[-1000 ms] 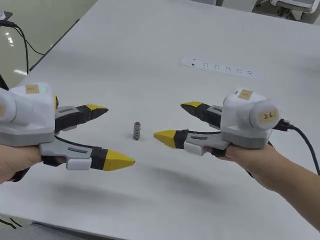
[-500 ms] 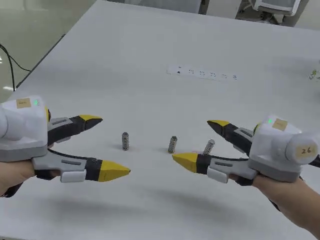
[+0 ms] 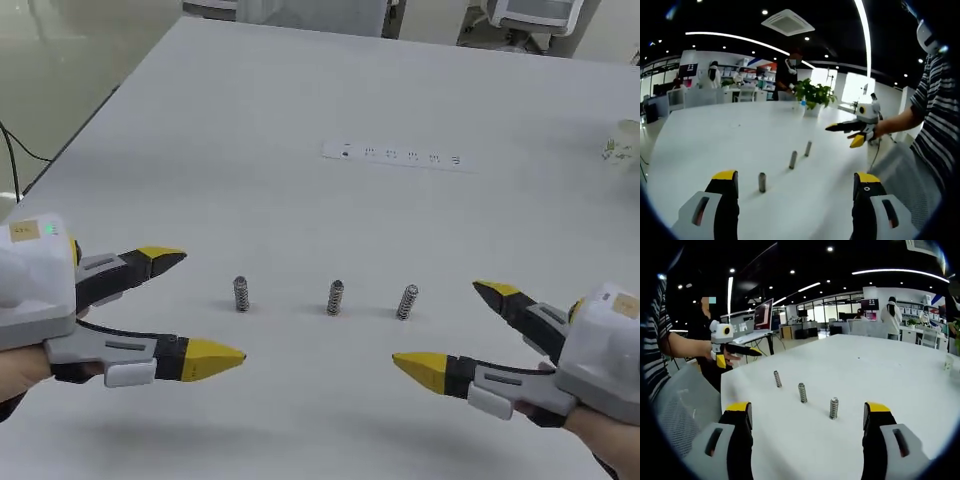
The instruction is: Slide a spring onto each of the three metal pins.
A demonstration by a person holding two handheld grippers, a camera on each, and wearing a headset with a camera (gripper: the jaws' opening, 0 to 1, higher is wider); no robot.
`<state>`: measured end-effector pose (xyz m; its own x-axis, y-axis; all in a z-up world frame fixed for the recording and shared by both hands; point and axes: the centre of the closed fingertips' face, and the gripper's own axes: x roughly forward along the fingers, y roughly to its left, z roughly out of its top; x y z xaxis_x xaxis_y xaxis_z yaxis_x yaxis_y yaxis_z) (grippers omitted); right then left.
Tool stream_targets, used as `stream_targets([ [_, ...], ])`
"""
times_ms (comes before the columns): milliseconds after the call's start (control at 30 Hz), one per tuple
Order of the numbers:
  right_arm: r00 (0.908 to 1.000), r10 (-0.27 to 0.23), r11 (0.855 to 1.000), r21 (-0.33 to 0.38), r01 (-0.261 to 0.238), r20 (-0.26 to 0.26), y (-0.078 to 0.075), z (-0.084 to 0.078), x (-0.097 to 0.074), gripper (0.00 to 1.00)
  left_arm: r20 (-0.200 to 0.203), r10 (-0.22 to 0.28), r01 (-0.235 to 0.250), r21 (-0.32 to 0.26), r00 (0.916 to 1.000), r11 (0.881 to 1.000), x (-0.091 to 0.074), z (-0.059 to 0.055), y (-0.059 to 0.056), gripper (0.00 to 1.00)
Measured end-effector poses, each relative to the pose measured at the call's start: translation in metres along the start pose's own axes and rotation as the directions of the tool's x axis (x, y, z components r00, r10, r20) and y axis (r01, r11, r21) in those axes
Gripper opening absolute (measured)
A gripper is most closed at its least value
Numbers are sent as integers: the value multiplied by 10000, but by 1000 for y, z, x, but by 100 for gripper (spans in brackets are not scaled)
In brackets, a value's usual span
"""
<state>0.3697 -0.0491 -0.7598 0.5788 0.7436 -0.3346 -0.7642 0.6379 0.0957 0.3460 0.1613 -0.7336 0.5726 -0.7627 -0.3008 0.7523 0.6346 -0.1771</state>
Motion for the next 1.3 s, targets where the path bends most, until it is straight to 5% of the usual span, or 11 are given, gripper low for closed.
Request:
stream_targets([
  [267, 9990, -410, 9991, 87, 411, -179, -12, -11, -13, 92, 24, 241, -240, -166, 9997, 9996, -8, -9, 3, 92],
  [433, 9979, -411, 9981, -483, 387, -502, -10, -13, -14, 92, -25, 286, -286, -243, 9996, 9993, -10, -13, 2, 92],
  [1300, 9973, -472, 9981, -421, 448, -557, -12, -9, -11, 90, -20, 404, -404, -219, 9992, 9989, -10, -10, 5, 91],
])
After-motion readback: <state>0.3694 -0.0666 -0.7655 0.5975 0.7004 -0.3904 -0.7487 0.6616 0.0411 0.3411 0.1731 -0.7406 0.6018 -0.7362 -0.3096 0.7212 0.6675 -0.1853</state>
